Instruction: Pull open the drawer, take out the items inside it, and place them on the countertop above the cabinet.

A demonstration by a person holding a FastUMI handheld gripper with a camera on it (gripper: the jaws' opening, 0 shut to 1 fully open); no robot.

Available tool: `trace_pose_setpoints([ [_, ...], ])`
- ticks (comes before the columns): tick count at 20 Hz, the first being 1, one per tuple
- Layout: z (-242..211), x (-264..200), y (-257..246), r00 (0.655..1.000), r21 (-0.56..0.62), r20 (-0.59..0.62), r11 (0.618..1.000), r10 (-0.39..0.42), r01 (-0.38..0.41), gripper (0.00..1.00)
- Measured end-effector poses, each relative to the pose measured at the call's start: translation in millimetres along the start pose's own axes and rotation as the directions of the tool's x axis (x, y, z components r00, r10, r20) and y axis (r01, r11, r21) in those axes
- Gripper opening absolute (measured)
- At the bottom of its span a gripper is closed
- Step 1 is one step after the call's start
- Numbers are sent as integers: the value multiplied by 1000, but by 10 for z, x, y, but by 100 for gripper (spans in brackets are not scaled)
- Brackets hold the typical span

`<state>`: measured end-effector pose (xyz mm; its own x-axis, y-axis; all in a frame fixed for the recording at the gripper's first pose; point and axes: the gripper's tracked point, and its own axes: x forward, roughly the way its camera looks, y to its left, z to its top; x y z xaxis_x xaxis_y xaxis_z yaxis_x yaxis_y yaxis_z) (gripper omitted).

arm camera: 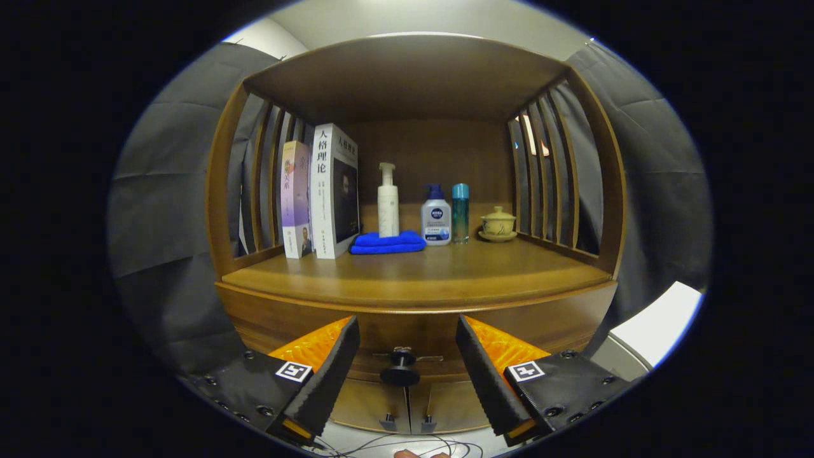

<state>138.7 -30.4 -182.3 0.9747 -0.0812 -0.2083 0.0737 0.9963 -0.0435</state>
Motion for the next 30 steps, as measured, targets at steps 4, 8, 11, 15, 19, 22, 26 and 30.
trace_pose_setpoints([
  [4, -260, 133, -40, 999, -23, -19, 999, -44, 43, 96],
  [8, -443, 196, 24, 999, -26, -43, 999, -25, 24, 96],
  [11, -540, 241, 73, 998, -32, -51, 999, -20, 18, 96],
  [15, -637, 269, 95, 998, -41, -57, 999, -14, 11, 95],
  [19, -634, 272, 71, 999, -65, -44, 998, -23, 20, 75],
  [22, -632, 262, 92, 998, -82, -57, 997, -15, 10, 55],
  [26, -636, 298, 105, 998, -49, -68, 999, 3, -6, 31],
  [30, -651, 284, 94, 997, -50, -74, 999, 8, -11, 31],
])
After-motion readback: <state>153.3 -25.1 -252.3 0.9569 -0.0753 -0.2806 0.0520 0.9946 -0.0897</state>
